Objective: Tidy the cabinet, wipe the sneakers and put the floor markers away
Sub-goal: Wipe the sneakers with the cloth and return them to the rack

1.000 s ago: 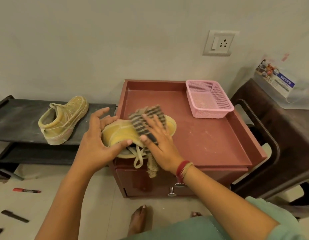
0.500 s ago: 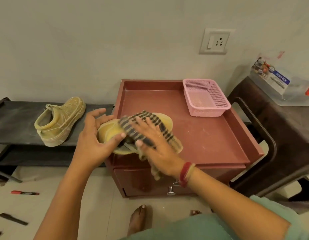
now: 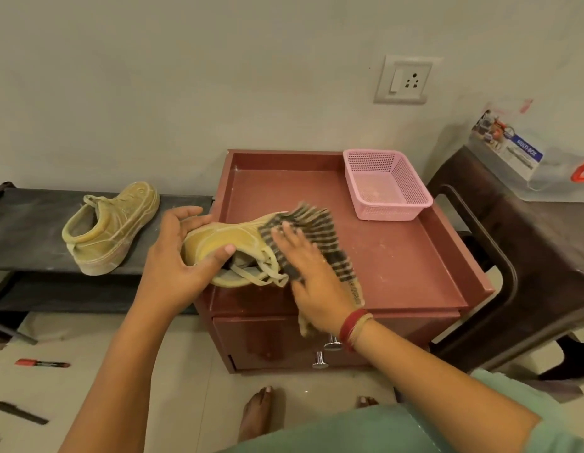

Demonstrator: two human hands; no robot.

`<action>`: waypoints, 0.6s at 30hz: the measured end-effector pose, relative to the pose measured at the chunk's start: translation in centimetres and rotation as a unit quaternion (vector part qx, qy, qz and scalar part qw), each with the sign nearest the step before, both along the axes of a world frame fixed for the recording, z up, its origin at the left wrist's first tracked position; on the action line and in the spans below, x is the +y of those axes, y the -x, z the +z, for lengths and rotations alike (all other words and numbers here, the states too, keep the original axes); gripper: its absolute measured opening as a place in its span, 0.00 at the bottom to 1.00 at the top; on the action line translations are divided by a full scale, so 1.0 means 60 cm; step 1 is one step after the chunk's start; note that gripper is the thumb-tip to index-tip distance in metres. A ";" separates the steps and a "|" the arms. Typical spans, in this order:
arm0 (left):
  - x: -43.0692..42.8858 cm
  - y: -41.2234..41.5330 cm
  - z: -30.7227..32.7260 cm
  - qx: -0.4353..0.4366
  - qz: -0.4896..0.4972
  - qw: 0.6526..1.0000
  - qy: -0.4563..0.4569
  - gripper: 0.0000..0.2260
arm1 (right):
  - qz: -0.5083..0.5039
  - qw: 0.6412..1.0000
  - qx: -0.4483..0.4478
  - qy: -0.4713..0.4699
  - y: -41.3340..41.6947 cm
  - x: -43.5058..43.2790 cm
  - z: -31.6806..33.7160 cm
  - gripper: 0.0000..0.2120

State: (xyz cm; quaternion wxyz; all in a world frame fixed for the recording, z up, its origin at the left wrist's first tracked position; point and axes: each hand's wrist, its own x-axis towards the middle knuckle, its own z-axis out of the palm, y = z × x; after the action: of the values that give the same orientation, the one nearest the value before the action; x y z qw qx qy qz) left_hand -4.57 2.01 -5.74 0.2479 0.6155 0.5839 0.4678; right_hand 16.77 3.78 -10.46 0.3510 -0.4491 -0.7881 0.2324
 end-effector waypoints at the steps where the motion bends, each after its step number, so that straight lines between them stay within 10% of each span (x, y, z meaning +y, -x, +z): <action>1: 0.000 -0.001 0.000 0.000 0.001 1.000 0.001 0.35 | 0.006 0.998 -0.068 -0.016 -0.002 0.001 -0.015 0.41; 6: 0.007 -0.002 0.004 -0.010 0.016 1.000 0.007 0.35 | -0.091 0.959 -0.269 -0.012 -0.038 0.012 -0.035 0.40; 12: 0.007 0.002 0.002 -0.003 0.014 1.000 0.012 0.34 | -0.080 0.996 -0.024 0.014 -0.013 -0.007 -0.009 0.35; 18: 0.006 0.001 0.002 0.002 0.017 1.000 0.008 0.32 | -0.073 0.946 -0.314 -0.026 -0.048 0.026 -0.021 0.37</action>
State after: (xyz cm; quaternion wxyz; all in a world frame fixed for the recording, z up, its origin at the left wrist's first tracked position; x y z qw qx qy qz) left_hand -4.63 2.34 -5.60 0.2434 0.6042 0.5987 0.4661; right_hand 19.66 5.33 -11.73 0.1133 -0.5463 -0.8293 0.0328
